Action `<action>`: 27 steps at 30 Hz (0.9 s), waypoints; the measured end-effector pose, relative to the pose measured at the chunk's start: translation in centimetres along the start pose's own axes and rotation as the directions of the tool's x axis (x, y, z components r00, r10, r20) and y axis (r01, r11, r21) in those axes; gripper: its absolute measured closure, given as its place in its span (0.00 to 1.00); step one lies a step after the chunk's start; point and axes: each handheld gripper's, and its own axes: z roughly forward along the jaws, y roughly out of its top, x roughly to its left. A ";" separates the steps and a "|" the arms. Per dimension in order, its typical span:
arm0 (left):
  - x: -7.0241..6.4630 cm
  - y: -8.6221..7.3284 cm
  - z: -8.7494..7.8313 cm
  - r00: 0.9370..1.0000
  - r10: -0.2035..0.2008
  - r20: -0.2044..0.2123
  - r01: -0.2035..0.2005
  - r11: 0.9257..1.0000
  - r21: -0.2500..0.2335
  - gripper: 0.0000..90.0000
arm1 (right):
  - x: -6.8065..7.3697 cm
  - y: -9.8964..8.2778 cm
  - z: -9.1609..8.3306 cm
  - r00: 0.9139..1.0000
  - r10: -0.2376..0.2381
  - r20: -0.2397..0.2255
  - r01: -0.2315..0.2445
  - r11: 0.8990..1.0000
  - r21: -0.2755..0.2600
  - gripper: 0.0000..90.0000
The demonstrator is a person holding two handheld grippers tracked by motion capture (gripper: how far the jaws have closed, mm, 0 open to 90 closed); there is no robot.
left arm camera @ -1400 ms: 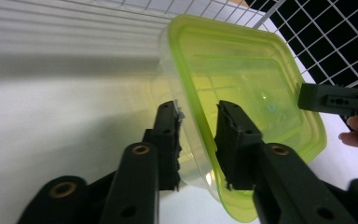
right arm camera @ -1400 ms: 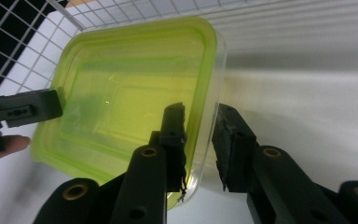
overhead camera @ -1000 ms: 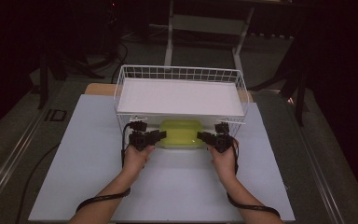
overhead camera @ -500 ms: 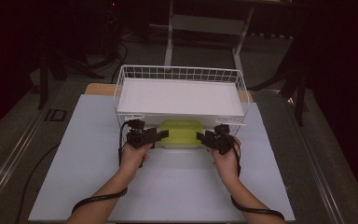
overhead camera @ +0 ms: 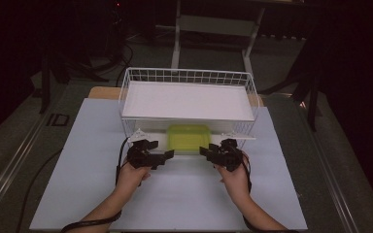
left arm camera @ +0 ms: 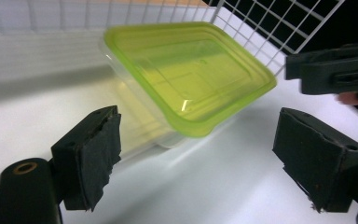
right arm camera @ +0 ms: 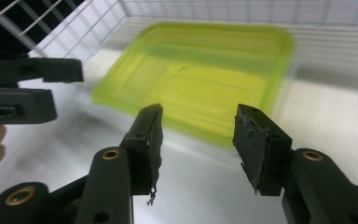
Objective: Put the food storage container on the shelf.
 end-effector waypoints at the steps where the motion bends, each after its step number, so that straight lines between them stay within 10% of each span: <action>1: -0.2 -0.2 -0.3 1.000 0.012 0.001 -0.012 1.000 -0.009 0.18 | 0.3 -0.2 0.0 1.000 -0.002 -0.008 0.002 1.000 0.005 0.57; 11: -1.4 -1.1 -2.6 0.997 0.037 0.073 -0.035 0.999 -0.030 0.05 | 1.7 -1.8 1.4 0.999 -0.040 -0.001 0.040 0.997 0.064 0.67; 17: -1.8 -2.3 -4.0 0.993 0.074 0.091 -0.071 0.997 -0.029 0.04 | 2.3 -2.2 2.5 0.998 -0.062 0.006 0.061 0.992 0.109 0.99; 27: -2.0 -3.9 -5.3 0.991 0.092 0.098 -0.088 0.995 -0.051 0.04 | 2.5 -2.1 5.0 0.997 -0.069 0.034 0.065 0.991 0.121 1.00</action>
